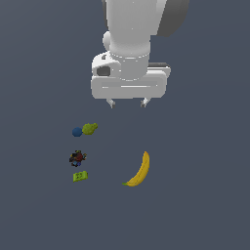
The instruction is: Pick up a designated object from a clutter of objects.
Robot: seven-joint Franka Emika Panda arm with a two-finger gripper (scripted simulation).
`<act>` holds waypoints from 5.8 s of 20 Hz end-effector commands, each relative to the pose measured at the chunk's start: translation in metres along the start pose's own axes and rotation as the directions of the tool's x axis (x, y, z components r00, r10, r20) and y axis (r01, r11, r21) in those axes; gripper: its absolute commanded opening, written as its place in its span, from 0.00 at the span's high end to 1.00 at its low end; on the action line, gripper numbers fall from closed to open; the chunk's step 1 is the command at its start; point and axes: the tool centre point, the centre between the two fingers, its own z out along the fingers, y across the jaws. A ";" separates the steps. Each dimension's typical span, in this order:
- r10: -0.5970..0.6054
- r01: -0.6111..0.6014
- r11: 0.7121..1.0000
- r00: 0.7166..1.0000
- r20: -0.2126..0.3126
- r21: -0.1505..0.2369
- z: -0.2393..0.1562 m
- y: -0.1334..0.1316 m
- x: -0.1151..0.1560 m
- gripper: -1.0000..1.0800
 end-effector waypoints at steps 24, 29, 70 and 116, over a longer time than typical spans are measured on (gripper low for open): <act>0.145 -0.146 0.989 0.989 0.035 0.024 0.048 0.014 -0.010 0.04; 0.287 -0.288 0.957 0.957 0.036 0.029 0.084 0.048 -0.019 0.04; 0.874 -0.874 0.486 0.486 0.009 -0.010 0.268 0.199 -0.146 0.04; 0.876 -0.876 0.481 0.481 0.005 -0.013 0.151 0.188 -0.123 1.00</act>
